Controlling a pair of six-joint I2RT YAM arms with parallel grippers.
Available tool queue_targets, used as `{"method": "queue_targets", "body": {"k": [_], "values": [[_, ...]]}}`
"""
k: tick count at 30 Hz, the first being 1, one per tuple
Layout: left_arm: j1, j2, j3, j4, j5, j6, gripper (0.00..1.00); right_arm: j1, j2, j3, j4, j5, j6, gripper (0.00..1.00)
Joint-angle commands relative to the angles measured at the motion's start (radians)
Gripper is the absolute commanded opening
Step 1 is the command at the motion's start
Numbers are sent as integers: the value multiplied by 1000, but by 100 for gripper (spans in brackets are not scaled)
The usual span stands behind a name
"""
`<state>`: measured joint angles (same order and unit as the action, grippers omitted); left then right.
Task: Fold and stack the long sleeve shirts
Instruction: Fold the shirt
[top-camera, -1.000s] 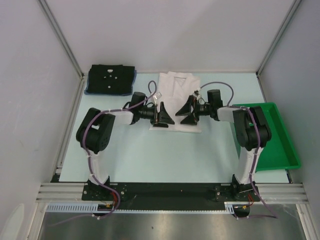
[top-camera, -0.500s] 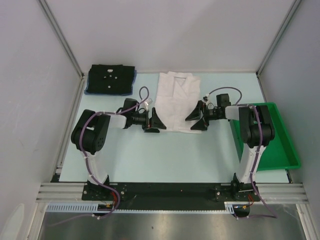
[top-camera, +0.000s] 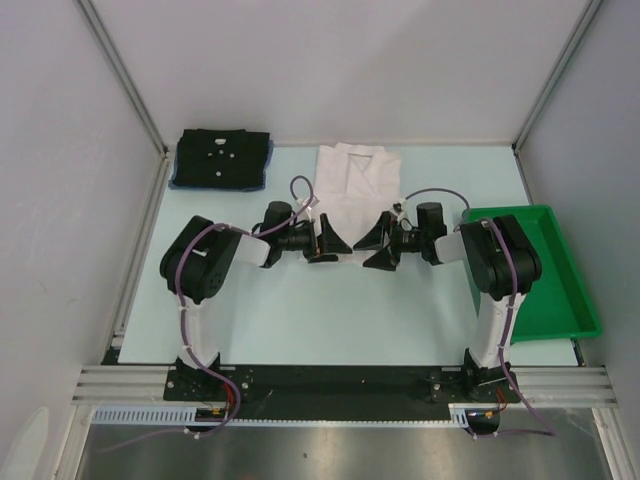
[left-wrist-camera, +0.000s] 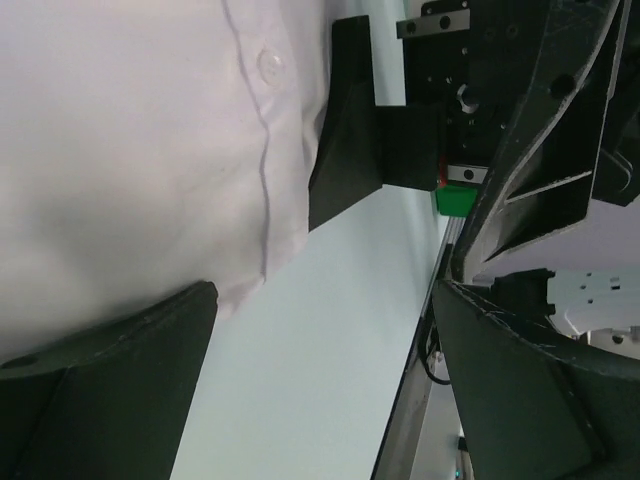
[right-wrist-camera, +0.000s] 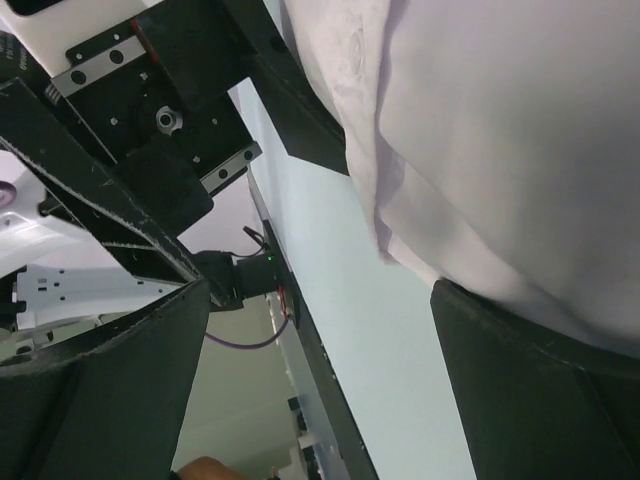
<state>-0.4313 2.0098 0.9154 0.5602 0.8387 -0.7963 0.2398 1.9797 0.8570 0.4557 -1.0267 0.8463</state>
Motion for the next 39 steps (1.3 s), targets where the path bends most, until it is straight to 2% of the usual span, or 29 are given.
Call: {"method": "queue_targets", "body": {"k": [1, 5, 8, 10, 11, 14, 16, 17, 19, 20, 22, 23, 24, 29, 31, 34, 37, 39], "values": [[75, 9, -90, -17, -174, -40, 99, -46, 42, -48, 26, 136, -21, 100], [153, -42, -157, -88, -142, 12, 99, -128, -11, -104, -98, 110, -73, 100], [209, -95, -182, -175, -95, 104, 99, -187, -74, -101, -298, 79, -168, 100], [256, -146, -182, -267, -58, 150, 100, -232, -126, -84, -395, 51, -228, 100], [269, -167, -179, -287, -35, 204, 99, -241, -146, -70, -496, 39, -287, 100], [275, -265, -109, -400, 54, 311, 99, -266, -214, 26, -589, -32, -319, 100], [250, -296, -49, -404, 80, 292, 100, -248, -235, 97, -548, -75, -267, 100], [240, -296, -26, -381, 85, 229, 99, -243, -229, 115, -466, -88, -232, 100], [197, -266, 43, -272, 82, 178, 99, -198, -196, 186, -353, -102, -142, 100], [183, -206, 75, -252, 67, 140, 99, -180, -147, 213, -265, -102, -113, 100], [151, -140, 161, -165, 47, 88, 99, -168, -92, 278, -191, -69, -32, 100], [141, -99, 193, -131, 27, 60, 100, -156, -17, 295, -78, -62, -6, 99], [123, -30, 271, -122, 17, 57, 99, -155, 22, 325, -59, -52, 10, 100], [117, 179, 456, -85, -9, 22, 99, -145, 264, 515, 58, -49, 40, 100], [127, 245, 511, -120, -19, 37, 99, -154, 336, 560, 35, -38, -19, 100], [161, 290, 537, -206, -30, 81, 99, -183, 384, 631, -96, -30, -111, 100], [216, 270, 484, -264, -24, 117, 99, -218, 369, 642, -250, -18, -225, 100], [255, 207, 458, -339, -20, 216, 99, -230, 343, 642, -345, -21, -298, 100]]}}
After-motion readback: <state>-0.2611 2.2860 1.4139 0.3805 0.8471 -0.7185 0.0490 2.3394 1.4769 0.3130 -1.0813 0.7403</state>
